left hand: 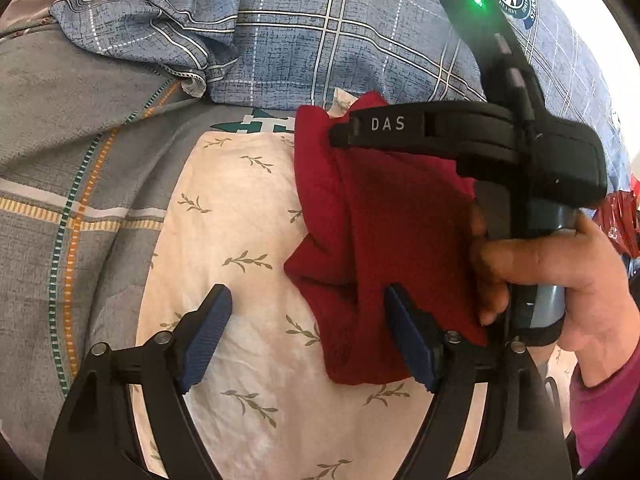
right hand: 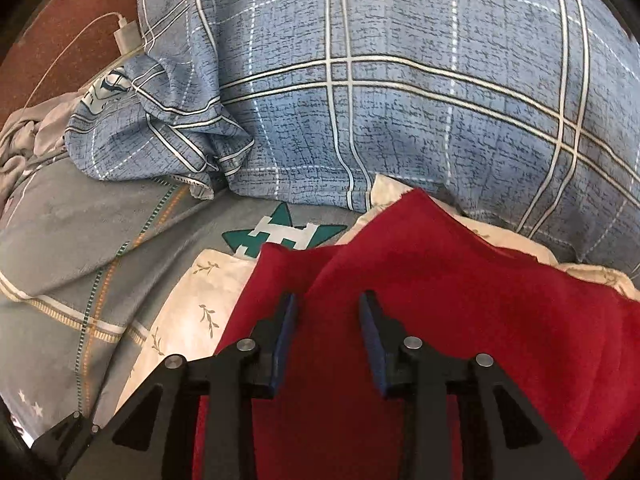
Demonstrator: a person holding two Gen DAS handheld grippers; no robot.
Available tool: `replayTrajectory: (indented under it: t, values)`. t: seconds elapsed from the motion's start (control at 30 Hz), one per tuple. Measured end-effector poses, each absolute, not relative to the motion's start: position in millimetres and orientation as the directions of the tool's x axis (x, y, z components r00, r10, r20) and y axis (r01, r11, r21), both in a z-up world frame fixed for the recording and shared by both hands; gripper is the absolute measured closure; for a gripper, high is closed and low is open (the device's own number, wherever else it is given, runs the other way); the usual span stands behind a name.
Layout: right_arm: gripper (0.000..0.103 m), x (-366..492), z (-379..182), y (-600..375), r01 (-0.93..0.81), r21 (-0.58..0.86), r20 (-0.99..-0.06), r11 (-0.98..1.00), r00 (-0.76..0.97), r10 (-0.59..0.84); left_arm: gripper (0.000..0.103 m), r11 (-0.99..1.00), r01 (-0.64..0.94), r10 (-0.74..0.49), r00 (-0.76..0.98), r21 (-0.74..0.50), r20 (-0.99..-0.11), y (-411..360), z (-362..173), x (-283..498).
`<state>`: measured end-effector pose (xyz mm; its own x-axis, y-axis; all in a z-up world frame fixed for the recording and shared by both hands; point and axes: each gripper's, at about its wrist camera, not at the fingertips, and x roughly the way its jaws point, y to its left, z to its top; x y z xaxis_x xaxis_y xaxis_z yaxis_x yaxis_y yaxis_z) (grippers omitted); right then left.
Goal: Fold small clothes
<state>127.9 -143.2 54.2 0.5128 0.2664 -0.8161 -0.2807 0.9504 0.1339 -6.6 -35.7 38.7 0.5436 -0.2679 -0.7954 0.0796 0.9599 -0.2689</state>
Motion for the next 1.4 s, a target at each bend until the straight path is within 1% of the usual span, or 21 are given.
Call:
replayTrajectory:
  t: [0.13,0.2,0.27,0.33,0.47,0.57,0.63,0.7,0.73,0.77,0.8,0.87,0.93,1.0,1.1,1.13,1.17,1.2,1.27,1.3,1.4]
  values:
    - [0.067,121,67,-153,-0.273,0.207,-0.805,0.939,0.498,0.322,0.024,0.96,0.08,-0.266,0.545,-0.266,-0.795,-35,39,-7]
    - [0.054,118,70,-158,-0.259,0.253,-0.804,0.932,0.48,0.352,0.024,0.96,0.08,-0.266,0.545,-0.267,-0.795,-35,39,-7]
    - [0.034,115,71,-159,-0.251,0.277,-0.802,0.927,0.47,0.367,0.023,0.96,0.08,-0.266,0.545,-0.267,-0.795,-34,39,-7]
    - [0.028,114,71,-156,-0.256,0.267,-0.806,0.929,0.469,0.361,0.023,0.96,0.08,-0.266,0.545,-0.267,-0.795,-34,39,-7]
    - [0.027,118,64,-134,-0.283,0.162,-0.842,0.945,0.46,0.283,0.022,0.96,0.081,-0.267,0.545,-0.267,-0.795,-34,38,-7]
    - [0.019,120,59,-121,-0.307,0.104,-0.857,0.946,0.455,0.242,0.021,0.96,0.082,-0.266,0.546,-0.266,-0.794,-34,38,-8]
    - [0.018,123,54,-114,-0.314,0.068,-0.867,0.947,0.45,0.212,0.021,0.961,0.081,-0.265,0.547,-0.265,-0.794,-33,38,-8]
    - [0.018,125,50,-110,-0.323,0.032,-0.87,0.946,0.457,0.186,0.02,0.961,0.08,-0.266,0.549,-0.266,-0.793,-33,38,-7]
    - [0.022,126,49,-109,-0.33,0.017,-0.87,0.944,0.461,0.177,0.02,0.96,0.08,-0.267,0.552,-0.269,-0.79,-33,38,-7]
    - [0.035,126,49,-109,-0.327,0.007,-0.867,0.945,0.469,0.169,0.019,0.959,0.08,-0.268,0.554,-0.27,-0.788,-33,38,-7]
    - [0.043,126,50,-112,-0.317,0.0,-0.863,0.948,0.48,0.16,0.019,0.958,0.08,-0.271,0.557,-0.274,-0.785,-32,38,-7]
    - [0.07,124,56,-123,-0.306,0.03,-0.851,0.952,0.492,0.185,0.019,0.954,0.083,-0.283,0.565,-0.288,-0.775,-32,39,-6]
    - [0.083,123,63,-140,-0.309,0.12,-0.837,0.943,0.48,0.264,0.019,0.948,0.09,-0.301,0.57,-0.306,-0.765,-34,40,-4]
    - [0.085,117,69,-156,-0.297,0.2,-0.82,0.934,0.47,0.325,0.019,0.941,0.1,-0.321,0.572,-0.324,-0.755,-37,40,-1]
    - [0.086,110,76,-170,-0.29,0.26,-0.799,0.921,0.472,0.374,0.02,0.922,0.139,-0.372,0.579,-0.361,-0.726,-43,44,1]
    - [0.086,110,76,-172,-0.287,0.269,-0.797,0.919,0.469,0.38,0.029,0.915,0.156,-0.39,0.585,-0.373,-0.712,-46,46,2]
    - [0.086,109,76,-173,-0.287,0.275,-0.797,0.918,0.466,0.384,0.043,0.911,0.169,-0.399,0.587,-0.375,-0.704,-48,47,2]
    - [0.086,108,77,-173,-0.286,0.277,-0.797,0.917,0.464,0.386,0.047,0.918,0.169,-0.387,0.59,-0.36,-0.709,-50,48,3]
    - [0.085,108,78,-174,-0.287,0.281,-0.798,0.916,0.46,0.389,0.058,0.922,0.167,-0.378,0.59,-0.35,-0.714,-50,48,4]
    - [0.085,108,78,-173,-0.289,0.286,-0.8,0.914,0.453,0.393,0.06,0.918,0.162,-0.385,0.584,-0.362,-0.714,-48,47,5]
    - [0.064,111,75,-171,-0.28,0.285,-0.819,0.917,0.426,0.384,0.064,0.91,0.153,-0.399,0.578,-0.386,-0.712,-43,48,5]
